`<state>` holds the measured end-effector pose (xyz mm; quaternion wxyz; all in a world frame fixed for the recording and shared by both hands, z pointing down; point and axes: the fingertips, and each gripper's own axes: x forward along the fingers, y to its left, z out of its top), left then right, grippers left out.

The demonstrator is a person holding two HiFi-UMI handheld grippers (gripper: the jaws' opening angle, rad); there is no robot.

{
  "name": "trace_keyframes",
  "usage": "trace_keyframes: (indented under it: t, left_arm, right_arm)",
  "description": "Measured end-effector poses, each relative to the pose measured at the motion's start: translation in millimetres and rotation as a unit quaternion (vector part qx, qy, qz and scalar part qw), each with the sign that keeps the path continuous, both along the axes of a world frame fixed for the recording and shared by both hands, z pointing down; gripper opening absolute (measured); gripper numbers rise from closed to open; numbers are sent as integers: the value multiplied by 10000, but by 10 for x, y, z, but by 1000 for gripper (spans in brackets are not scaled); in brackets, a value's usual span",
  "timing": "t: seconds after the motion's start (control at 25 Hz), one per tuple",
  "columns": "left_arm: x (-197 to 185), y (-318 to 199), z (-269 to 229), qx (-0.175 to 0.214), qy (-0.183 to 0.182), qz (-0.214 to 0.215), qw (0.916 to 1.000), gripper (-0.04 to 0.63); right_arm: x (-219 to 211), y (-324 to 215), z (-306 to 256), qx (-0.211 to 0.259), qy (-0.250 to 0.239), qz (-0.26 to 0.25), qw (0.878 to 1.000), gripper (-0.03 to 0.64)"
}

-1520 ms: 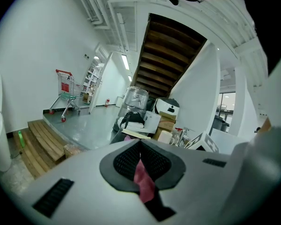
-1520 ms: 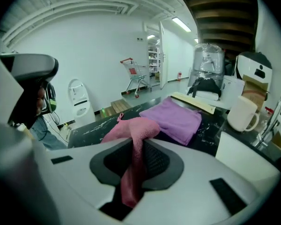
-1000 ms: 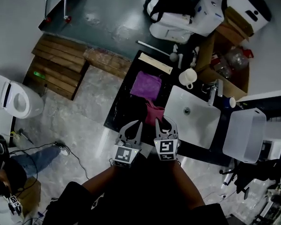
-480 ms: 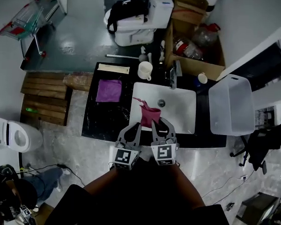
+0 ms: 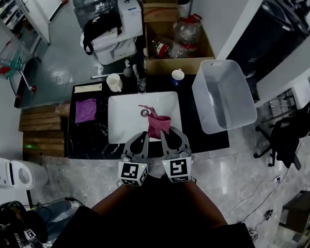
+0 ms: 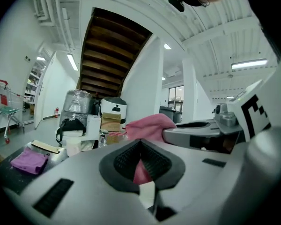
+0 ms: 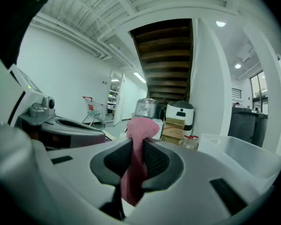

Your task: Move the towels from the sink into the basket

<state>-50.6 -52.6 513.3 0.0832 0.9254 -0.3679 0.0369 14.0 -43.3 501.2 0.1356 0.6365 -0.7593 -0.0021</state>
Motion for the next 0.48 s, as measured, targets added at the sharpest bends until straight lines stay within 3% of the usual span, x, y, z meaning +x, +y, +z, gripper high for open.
trace_keyframes:
  t: [0.28, 0.48]
  left_arm:
    - [799, 422, -118, 257, -79, -8, 9996, 13]
    - [1177, 518, -187, 325, -117, 92, 9994, 13]
  right_arm:
    - [846, 472, -89, 266, -240, 174, 9992, 72]
    - [1204, 577, -185, 460, -288, 327, 9980, 72]
